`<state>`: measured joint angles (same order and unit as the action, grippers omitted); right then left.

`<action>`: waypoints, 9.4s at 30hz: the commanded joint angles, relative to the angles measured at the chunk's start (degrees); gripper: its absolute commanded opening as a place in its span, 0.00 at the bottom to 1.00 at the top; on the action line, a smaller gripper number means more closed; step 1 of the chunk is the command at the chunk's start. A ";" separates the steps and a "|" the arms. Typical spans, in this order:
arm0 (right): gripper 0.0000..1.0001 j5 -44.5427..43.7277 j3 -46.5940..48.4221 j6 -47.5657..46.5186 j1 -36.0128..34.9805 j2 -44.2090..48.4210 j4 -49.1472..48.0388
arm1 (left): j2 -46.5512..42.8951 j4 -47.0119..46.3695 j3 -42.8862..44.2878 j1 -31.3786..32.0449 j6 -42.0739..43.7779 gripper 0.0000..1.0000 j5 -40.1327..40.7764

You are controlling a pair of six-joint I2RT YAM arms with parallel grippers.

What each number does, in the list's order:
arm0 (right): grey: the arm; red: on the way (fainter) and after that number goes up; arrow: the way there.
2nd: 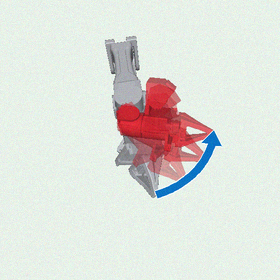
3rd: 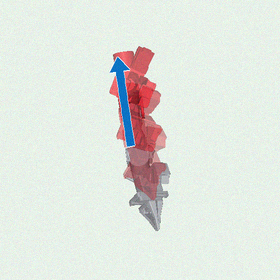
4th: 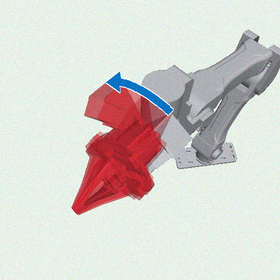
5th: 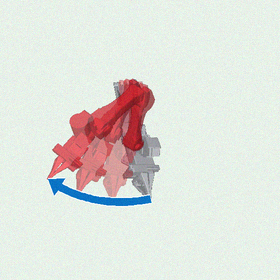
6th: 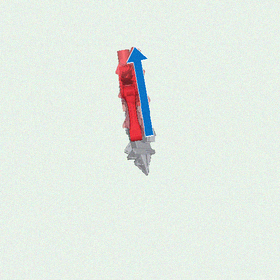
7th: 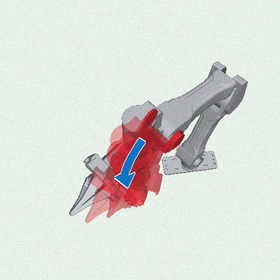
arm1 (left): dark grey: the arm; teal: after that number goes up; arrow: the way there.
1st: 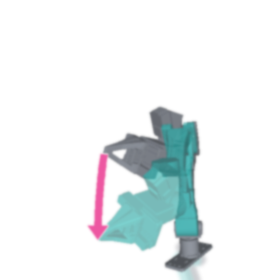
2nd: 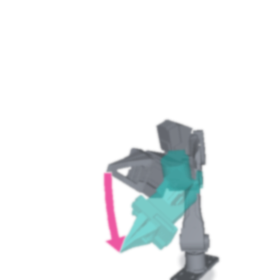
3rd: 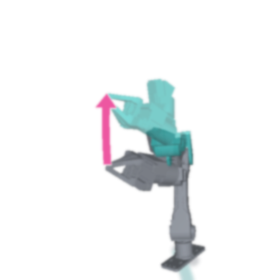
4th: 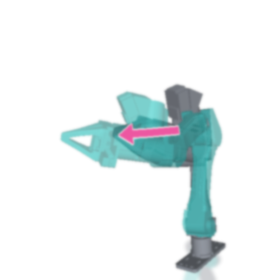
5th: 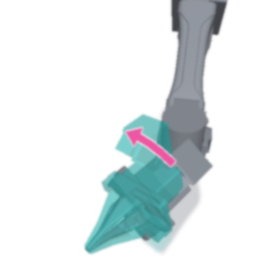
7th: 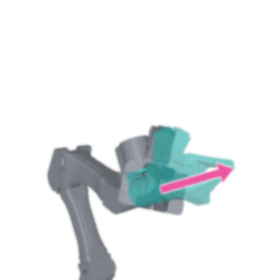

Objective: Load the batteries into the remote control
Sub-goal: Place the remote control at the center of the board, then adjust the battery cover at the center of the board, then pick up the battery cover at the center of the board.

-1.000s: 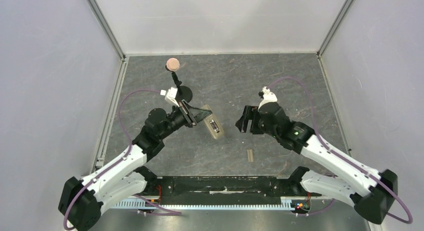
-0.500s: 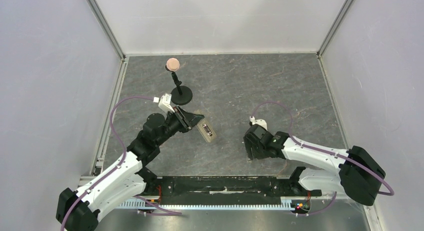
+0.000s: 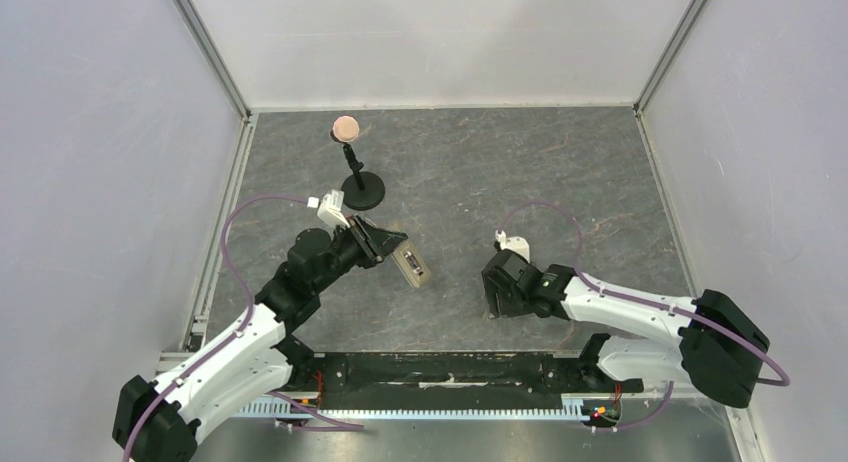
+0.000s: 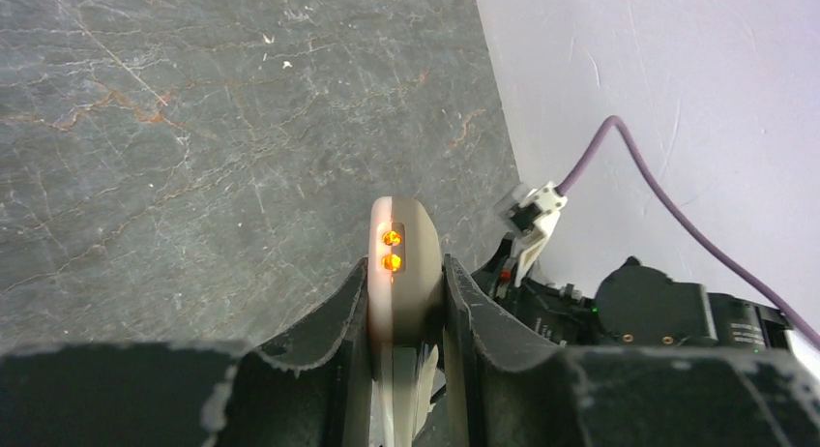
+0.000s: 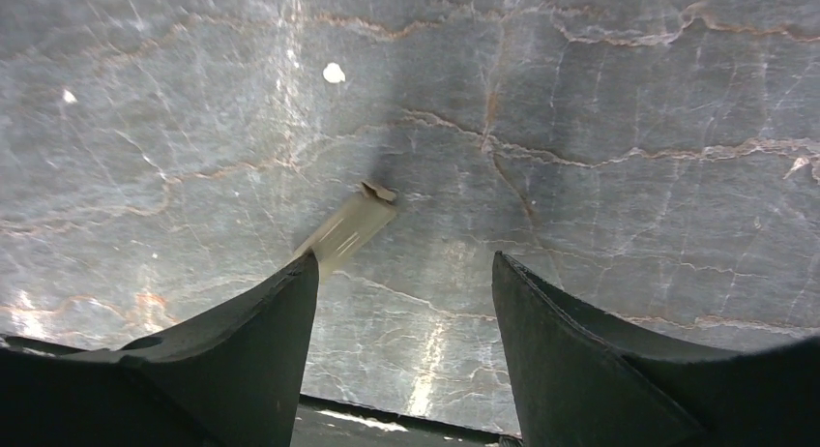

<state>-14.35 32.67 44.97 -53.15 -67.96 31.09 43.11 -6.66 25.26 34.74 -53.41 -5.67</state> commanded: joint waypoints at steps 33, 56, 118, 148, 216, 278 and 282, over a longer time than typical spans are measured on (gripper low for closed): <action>0.65 -5.50 6.93 4.51 -0.03 -1.60 -1.21 | 6.49 -34.94 -22.90 5.57 -6.83 0.07 32.67; 0.69 0.10 7.41 -2.53 4.53 0.58 -1.27 | 11.47 -13.78 -20.11 7.53 -22.07 0.51 44.73; 0.51 5.44 17.30 -2.19 8.67 -7.99 -4.73 | -9.43 29.43 1.48 7.58 -5.46 0.50 42.39; 0.67 -6.30 18.30 -6.22 2.70 -24.21 2.89 | 0.21 9.53 0.04 7.53 15.75 0.46 6.55; 0.59 22.60 9.90 -77.22 1.11 -16.09 1.49 | 0.78 17.77 9.83 -9.95 6.91 0.47 -0.01; 0.13 30.50 17.45 -67.28 1.09 -9.34 -18.68 | 31.63 -23.62 -2.49 -1.87 -2.39 0.56 -26.51; 0.13 30.62 17.09 -67.65 1.09 -9.15 -18.69 | 32.71 -26.20 -2.96 -1.87 -4.68 0.54 -26.32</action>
<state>14.76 48.10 -22.52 -51.90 -77.78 14.26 74.78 -27.70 20.95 32.64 -54.65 -32.08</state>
